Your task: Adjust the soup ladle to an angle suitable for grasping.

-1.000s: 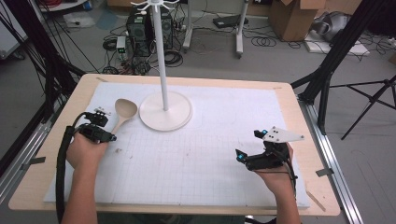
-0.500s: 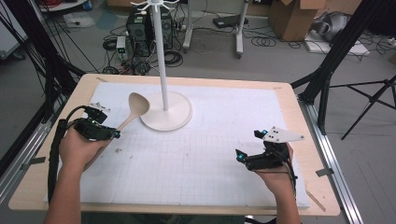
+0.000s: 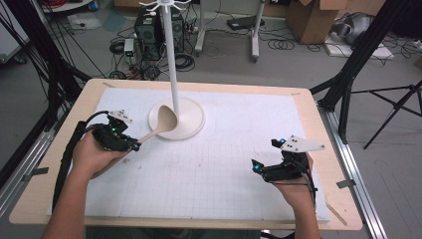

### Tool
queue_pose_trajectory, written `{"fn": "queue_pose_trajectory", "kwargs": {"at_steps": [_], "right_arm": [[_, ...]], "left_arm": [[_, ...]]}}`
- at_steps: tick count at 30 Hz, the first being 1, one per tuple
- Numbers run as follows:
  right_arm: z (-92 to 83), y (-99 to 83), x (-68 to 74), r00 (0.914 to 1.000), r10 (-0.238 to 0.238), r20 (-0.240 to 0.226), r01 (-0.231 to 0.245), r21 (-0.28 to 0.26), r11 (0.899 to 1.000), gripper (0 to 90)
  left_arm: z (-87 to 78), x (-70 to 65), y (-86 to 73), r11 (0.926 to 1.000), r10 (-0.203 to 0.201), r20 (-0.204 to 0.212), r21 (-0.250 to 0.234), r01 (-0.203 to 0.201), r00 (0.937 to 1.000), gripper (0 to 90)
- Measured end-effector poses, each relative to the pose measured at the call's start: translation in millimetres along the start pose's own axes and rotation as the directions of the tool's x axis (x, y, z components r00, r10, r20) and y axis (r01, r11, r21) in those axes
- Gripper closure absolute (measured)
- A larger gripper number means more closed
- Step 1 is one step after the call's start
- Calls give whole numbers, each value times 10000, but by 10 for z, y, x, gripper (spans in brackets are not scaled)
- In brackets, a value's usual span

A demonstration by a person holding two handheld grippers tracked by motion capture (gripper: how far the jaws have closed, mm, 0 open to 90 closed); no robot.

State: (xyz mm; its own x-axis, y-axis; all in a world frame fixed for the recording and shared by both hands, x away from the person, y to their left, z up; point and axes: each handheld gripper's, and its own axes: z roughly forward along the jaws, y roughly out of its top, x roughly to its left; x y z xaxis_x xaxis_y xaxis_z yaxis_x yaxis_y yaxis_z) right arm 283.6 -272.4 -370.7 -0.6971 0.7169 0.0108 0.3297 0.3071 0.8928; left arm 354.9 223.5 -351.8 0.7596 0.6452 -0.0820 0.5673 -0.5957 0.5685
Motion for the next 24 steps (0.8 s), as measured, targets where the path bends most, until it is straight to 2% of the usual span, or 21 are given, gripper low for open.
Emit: {"fn": "queue_pose_trajectory", "kwargs": {"at_steps": [5, 6, 8, 13, 16, 20, 23, 24], "right_arm": [[10, 0, 3, 10000, -2, -13, 3, 45, 10000, 2], [10, 0, 3, 10000, -3, -8, 4, 44, 10000, 2], [10, -1, 4, 10000, 0, -16, 0, 36, 10000, 2], [15, -7, 0, 10000, -17, 9, 17, 52, 10000, 2], [20, -7, 7, 10000, 38, -34, -38, 90, 10000, 2], [20, -8, 4, 10000, 28, -41, -28, 76, 10000, 2], [13, -8, -1, 10000, 1, -17, -1, 40, 10000, 2], [13, -9, -3, 10000, 7, -27, -6, 22, 10000, 2]], "left_arm": [[96, -16, 4, 9986, 513, 393, -173, -507, 9979, 780], [115, -21, 5, 9968, 787, 339, -157, -782, 9963, 780], [159, -37, 11, 9948, 1019, 377, 1, -1020, 9941, 780], [267, -81, 21, 9835, 1708, 466, 522, -1732, 9842, 780], [329, -105, 26, 9777, 1940, 530, 713, -1974, 9796, 780], [410, -127, 33, 9718, 2190, 734, 732, -2243, 9730, 779], [449, -137, 33, 9699, 2248, 797, 778, -2309, 9711, 779], [480, -136, 33, 9668, 2339, 839, 857, -2409, 9686, 779]]}}
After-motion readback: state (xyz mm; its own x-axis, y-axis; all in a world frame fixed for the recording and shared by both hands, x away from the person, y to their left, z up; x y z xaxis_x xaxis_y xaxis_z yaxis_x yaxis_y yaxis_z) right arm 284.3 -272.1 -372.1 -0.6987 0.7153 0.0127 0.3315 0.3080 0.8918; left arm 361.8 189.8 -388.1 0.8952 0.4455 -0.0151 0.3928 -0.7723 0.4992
